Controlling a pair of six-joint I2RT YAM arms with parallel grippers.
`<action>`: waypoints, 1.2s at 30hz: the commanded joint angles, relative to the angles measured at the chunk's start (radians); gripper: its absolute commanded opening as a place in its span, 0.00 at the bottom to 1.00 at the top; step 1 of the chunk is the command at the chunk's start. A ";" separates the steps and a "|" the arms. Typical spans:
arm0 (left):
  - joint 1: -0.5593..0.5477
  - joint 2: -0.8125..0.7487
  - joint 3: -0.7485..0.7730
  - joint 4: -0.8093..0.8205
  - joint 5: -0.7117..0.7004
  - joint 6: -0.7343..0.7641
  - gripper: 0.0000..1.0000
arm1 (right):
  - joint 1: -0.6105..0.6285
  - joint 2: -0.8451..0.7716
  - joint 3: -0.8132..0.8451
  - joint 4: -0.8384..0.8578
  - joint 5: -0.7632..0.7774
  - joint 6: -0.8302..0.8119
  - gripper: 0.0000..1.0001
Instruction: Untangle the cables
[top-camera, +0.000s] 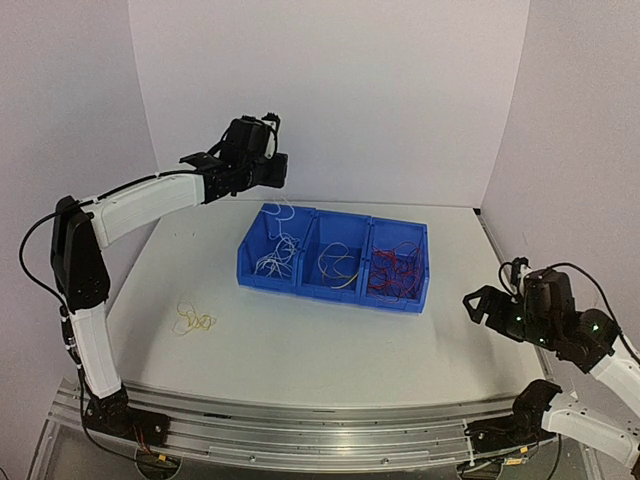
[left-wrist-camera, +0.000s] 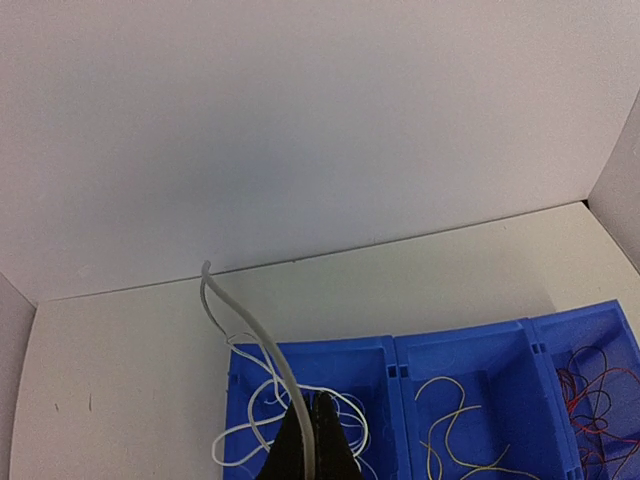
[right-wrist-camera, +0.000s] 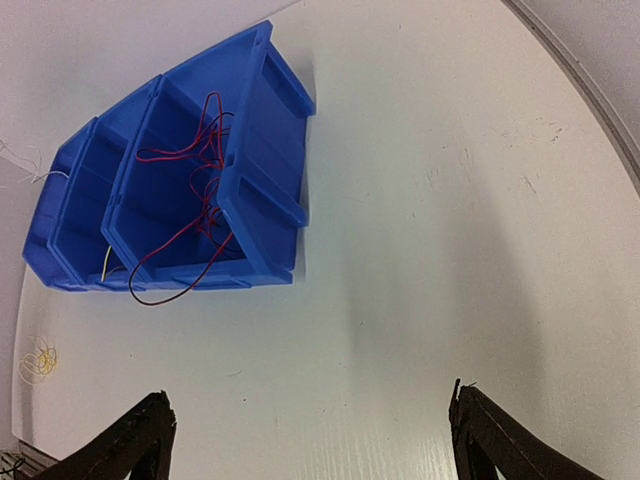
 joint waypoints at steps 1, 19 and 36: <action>-0.005 -0.007 -0.053 -0.003 0.034 -0.054 0.00 | 0.003 -0.009 0.001 -0.026 0.029 -0.001 0.92; 0.029 0.148 -0.042 -0.065 0.054 -0.140 0.00 | 0.003 -0.039 -0.004 -0.073 0.051 0.000 0.92; 0.042 0.282 0.059 -0.156 0.231 -0.090 0.18 | 0.003 -0.050 -0.003 -0.108 0.077 0.009 0.93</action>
